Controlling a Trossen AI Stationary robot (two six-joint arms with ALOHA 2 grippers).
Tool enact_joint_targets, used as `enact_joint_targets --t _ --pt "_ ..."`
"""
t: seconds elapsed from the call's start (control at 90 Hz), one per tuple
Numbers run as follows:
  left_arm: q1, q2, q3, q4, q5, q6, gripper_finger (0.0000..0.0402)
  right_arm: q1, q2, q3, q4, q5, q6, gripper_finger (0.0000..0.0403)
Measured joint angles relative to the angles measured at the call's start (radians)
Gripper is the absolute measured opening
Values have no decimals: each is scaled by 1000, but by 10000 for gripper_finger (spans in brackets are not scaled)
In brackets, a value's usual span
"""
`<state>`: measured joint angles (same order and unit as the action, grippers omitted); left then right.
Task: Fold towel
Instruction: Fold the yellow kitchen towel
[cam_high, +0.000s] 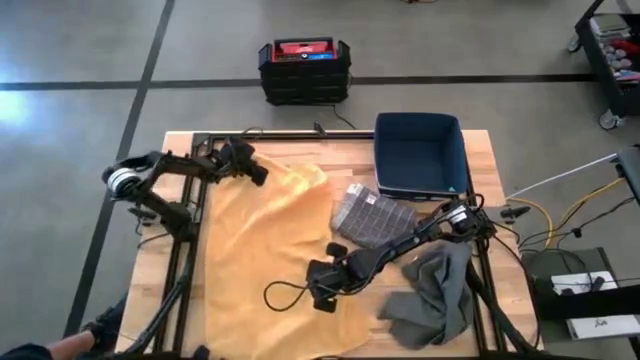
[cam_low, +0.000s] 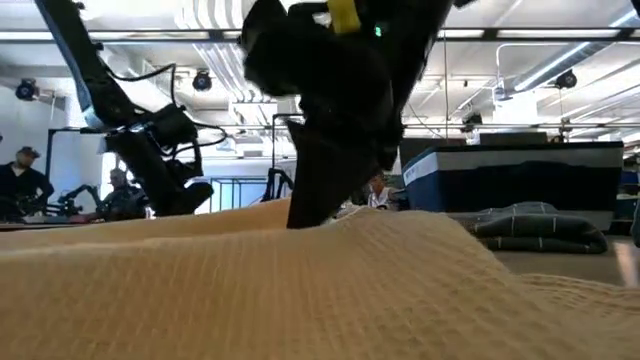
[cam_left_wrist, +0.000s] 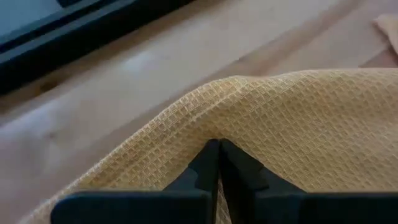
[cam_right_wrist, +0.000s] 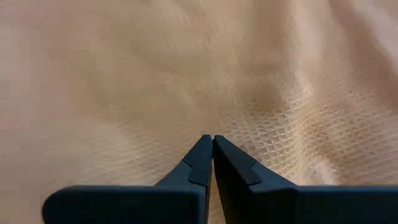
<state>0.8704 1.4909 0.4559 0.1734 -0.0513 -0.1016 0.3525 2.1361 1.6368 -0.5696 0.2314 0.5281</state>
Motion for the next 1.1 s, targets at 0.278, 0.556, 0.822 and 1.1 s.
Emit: enact_joint_targets --t 0.278,0.556,0.822,1.1 --pt "-129 -297 38 -294 70 -22 0 -248 -143 82 -73 57 -200 2" --pt "-352 -538 -108 -349 68 -197 0 -590 -72 90 50 -39 -269 2" --pt "-518 -528 -211 -280 60 -342 0 -721 113 158 85 -293 -270 2" --pt "-569 -527 -210 -215 34 -379 0 -761 262 430 -120 -382 -318 2"
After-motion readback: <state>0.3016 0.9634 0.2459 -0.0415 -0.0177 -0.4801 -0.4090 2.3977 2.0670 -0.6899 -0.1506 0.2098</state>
